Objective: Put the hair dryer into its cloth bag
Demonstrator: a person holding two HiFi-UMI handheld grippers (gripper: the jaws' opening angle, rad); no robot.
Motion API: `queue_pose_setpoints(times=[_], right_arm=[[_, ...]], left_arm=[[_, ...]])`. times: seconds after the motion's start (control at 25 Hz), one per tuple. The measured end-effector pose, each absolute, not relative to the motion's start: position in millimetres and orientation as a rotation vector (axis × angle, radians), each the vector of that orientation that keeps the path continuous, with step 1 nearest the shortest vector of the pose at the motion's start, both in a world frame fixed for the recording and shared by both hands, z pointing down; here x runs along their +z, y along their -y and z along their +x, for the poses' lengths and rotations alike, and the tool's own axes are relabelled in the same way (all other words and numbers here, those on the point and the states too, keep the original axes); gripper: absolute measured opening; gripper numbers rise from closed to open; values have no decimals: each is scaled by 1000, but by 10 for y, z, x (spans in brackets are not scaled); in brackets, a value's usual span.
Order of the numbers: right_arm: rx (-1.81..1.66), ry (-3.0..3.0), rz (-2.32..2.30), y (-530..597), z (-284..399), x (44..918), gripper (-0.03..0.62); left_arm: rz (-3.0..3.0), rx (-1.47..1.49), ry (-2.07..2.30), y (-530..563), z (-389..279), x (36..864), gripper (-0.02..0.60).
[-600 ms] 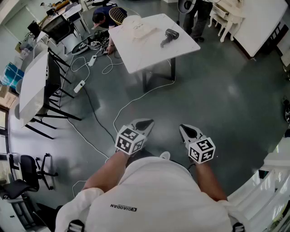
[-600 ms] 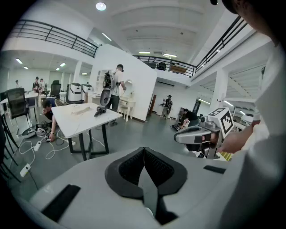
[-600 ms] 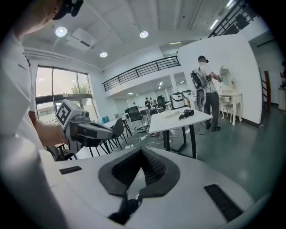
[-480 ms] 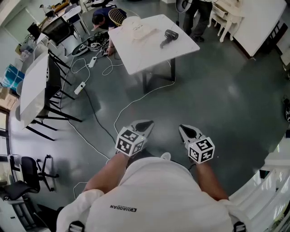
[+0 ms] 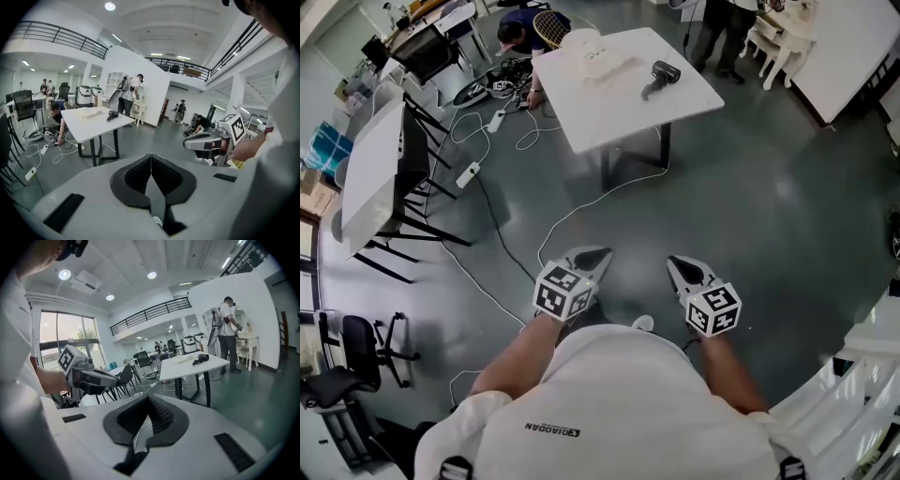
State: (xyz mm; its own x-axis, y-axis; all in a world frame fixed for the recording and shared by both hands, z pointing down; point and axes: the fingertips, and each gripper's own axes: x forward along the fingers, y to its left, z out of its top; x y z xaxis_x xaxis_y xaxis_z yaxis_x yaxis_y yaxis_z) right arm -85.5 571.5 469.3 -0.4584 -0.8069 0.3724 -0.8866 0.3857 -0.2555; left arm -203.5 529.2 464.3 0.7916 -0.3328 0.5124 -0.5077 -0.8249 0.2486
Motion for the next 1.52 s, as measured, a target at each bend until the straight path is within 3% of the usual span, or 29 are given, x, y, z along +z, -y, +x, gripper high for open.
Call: queue_pose_setpoints(times=[1.0,1.52], right_arm=[[581,2360,1482,-3418,-2221,4578,21],[693,2204,1642,-3042,-2077,4843,21]], left_arm=[[2674,602,446,-2944,-3002,4539,29],[2669,614,349,-2326,-3095,4751,29]])
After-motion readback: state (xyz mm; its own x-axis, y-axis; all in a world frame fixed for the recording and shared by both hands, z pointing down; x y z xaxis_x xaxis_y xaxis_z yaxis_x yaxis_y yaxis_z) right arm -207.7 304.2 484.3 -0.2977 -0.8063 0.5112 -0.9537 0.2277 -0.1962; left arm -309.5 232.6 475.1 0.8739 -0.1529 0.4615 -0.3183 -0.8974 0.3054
